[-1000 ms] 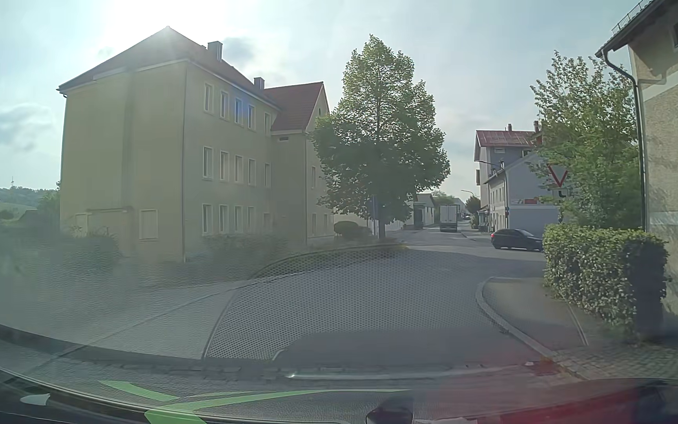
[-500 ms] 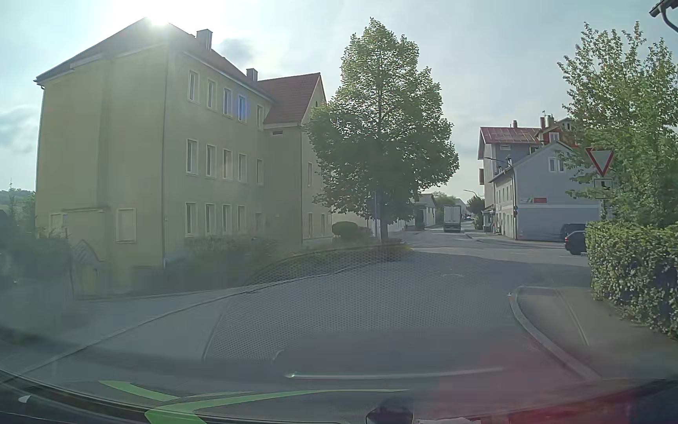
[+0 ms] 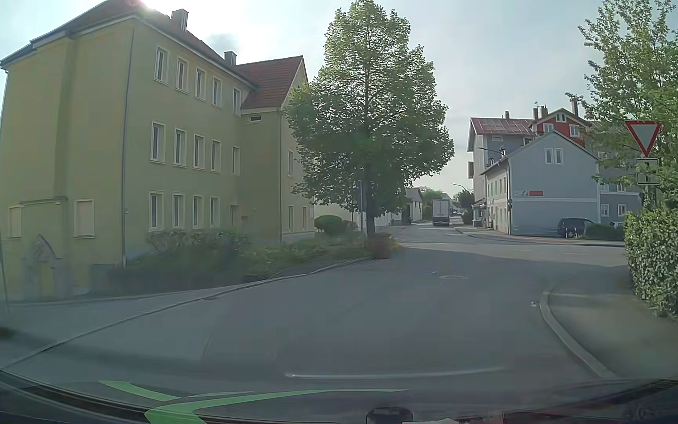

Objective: Follow the waypoints while adhering to traffic rules and regulations

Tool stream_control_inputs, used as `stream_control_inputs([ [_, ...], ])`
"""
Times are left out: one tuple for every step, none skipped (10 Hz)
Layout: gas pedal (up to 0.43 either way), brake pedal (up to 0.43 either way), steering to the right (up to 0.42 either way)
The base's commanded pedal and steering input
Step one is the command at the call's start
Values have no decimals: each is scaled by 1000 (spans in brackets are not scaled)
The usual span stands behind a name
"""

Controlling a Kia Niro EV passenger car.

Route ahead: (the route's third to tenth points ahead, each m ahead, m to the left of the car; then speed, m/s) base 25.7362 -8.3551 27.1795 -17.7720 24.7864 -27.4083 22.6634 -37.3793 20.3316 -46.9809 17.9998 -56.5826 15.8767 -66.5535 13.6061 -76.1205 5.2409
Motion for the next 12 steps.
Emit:
stream_control_inputs([
  [0,0,109],
  [0,0,119],
  [0,0,124],
  [0,0,129],
  [0,0,133],
  [0,0,137],
  [0,0,142],
  [0,0,145],
  [0,0,146],
  [0,0,150],
  [0,0,157],
  [0,0,162],
])
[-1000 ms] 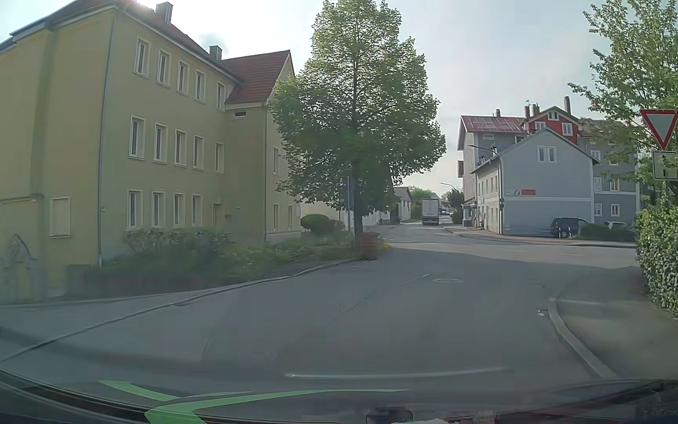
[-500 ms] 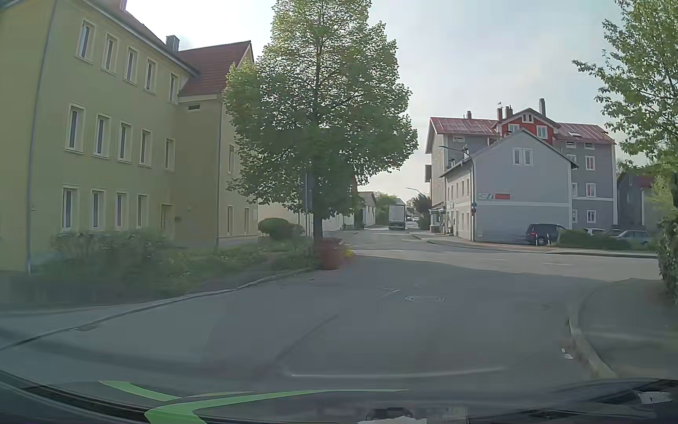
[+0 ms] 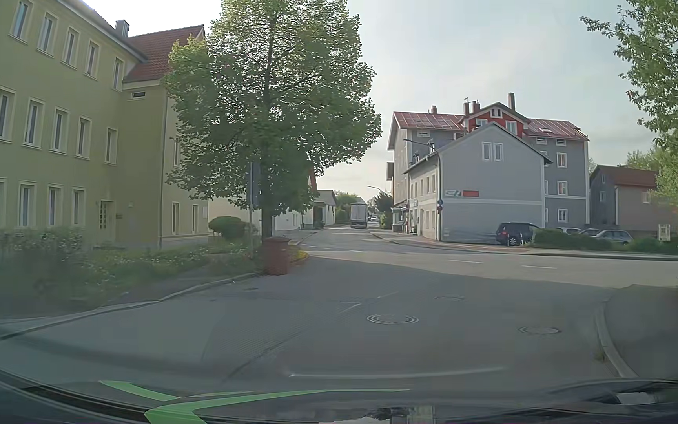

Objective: Follow the waypoints while adhering to traffic rules and regulations

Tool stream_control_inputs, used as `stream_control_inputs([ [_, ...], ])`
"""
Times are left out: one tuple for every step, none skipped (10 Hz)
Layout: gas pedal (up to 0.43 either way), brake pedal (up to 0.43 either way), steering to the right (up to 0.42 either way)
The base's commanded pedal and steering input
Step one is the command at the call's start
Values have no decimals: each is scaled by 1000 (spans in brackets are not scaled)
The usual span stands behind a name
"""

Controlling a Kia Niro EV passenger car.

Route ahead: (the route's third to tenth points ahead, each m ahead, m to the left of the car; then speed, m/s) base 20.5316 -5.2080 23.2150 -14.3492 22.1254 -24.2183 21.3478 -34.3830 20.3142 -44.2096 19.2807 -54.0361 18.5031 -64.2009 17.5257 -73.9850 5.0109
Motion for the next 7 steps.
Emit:
stream_control_inputs([
  [0,0,166],
  [0,0,171],
  [0,0,175],
  [0,0,180],
  [0,0,186],
  [0,0,192],
  [0,0,199],
])
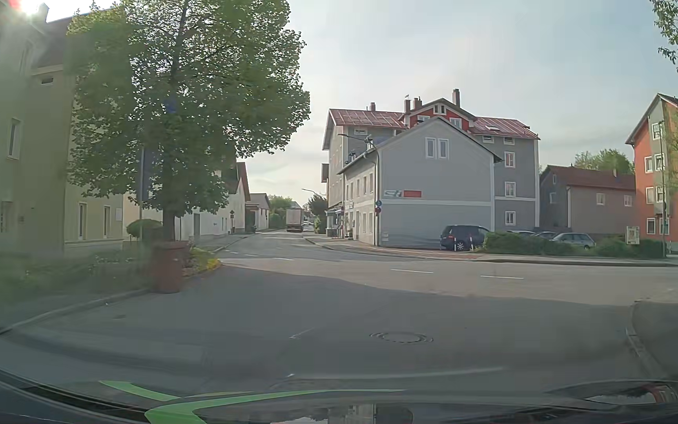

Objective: Follow the waypoints while adhering to traffic rules and regulations

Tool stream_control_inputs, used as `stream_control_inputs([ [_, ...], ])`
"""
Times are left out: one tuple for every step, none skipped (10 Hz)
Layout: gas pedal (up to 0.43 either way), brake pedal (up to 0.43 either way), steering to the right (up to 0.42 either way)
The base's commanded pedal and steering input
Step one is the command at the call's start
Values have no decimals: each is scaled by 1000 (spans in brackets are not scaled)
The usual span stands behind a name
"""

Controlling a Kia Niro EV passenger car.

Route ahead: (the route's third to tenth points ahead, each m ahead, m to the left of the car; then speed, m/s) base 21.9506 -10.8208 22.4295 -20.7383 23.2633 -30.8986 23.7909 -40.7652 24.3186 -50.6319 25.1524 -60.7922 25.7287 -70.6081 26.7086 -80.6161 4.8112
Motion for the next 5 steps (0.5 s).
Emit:
stream_control_inputs([
  [0,0,204],
  [67,0,206],
  [98,0,209],
  [98,0,213],
  [98,0,216],
])
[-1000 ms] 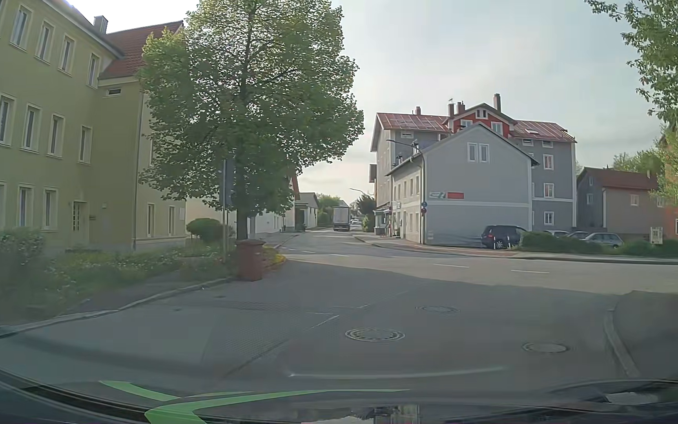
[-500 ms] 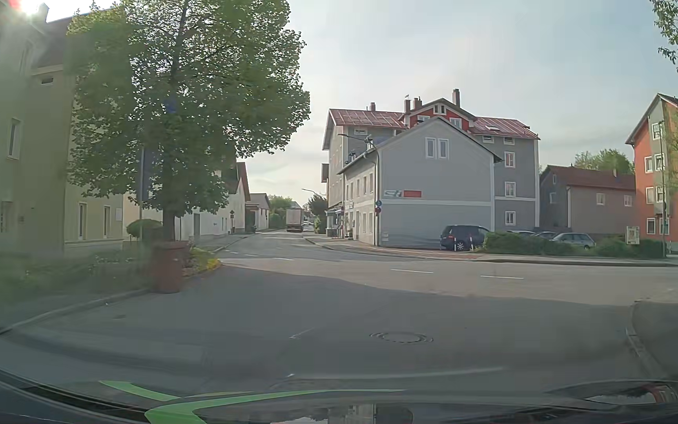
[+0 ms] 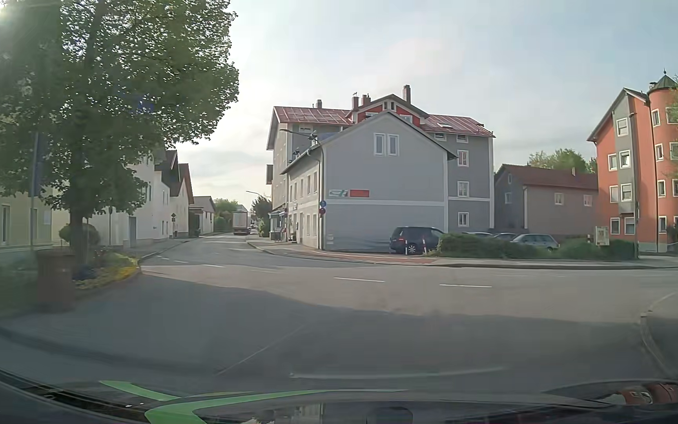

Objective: Follow the waypoints while adhering to traffic rules and regulations

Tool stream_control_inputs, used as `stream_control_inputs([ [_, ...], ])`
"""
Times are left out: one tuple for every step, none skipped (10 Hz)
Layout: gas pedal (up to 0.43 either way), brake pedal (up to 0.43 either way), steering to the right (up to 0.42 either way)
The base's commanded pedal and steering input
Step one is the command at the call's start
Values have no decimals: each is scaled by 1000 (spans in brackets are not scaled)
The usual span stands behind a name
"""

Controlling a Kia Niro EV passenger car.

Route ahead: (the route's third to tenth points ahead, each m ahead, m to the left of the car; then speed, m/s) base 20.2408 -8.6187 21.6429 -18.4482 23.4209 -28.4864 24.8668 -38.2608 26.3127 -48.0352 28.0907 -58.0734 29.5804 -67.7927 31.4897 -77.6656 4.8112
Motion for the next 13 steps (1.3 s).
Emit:
stream_control_inputs([
  [98,0,216],
  [98,0,214],
  [87,0,212],
  [87,0,213],
  [87,0,212],
  [87,0,213],
  [79,0,217],
  [67,0,224],
  [67,0,230],
  [67,0,236],
  [67,0,239],
  [67,0,240],
  [67,0,241],
])
